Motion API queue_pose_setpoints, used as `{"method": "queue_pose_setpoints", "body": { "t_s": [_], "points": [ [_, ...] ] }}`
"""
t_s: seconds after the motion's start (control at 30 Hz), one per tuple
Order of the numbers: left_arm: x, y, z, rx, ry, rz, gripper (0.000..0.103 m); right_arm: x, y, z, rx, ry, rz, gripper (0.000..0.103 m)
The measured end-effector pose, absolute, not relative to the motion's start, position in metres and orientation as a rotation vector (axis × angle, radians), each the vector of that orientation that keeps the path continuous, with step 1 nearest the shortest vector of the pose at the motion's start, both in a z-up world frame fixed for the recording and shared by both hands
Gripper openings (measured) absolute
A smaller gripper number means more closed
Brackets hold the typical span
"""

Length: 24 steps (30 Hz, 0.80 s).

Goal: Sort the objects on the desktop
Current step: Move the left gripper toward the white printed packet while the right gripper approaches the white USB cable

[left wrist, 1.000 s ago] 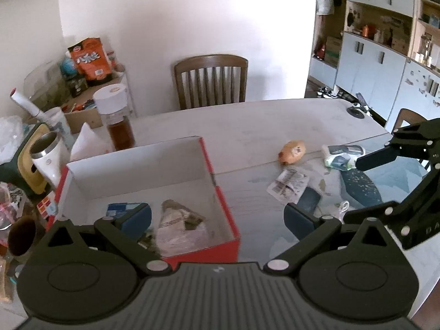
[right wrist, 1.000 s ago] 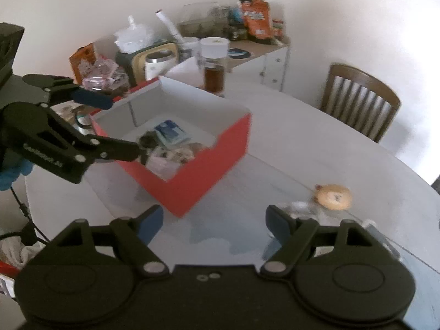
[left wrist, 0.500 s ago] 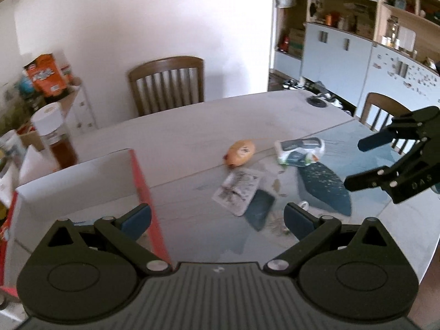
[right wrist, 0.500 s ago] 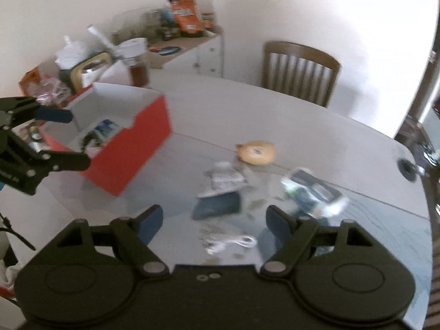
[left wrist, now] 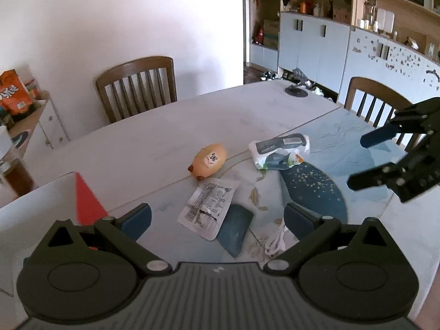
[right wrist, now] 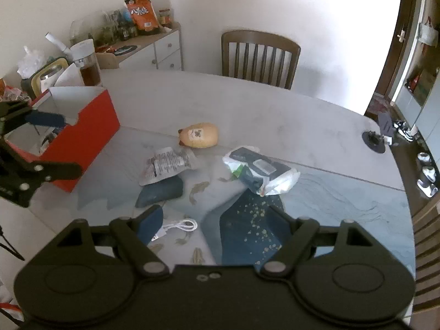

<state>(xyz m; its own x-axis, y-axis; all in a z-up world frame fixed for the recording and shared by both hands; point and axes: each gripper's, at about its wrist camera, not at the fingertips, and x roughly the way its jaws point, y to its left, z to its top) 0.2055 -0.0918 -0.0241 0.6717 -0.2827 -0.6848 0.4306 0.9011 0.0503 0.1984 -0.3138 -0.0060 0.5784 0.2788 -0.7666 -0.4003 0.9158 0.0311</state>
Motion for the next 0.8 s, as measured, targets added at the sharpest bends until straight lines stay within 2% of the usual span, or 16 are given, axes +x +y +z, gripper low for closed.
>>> {"method": "queue_pose_setpoints", "body": {
  "t_s": [0.8],
  "points": [
    [0.313,-0.119,-0.112,0.212,0.911,-0.410,0.103,0.219,-0.261,-0.090,-0.234,0.944,0.540,0.082]
  ]
}}
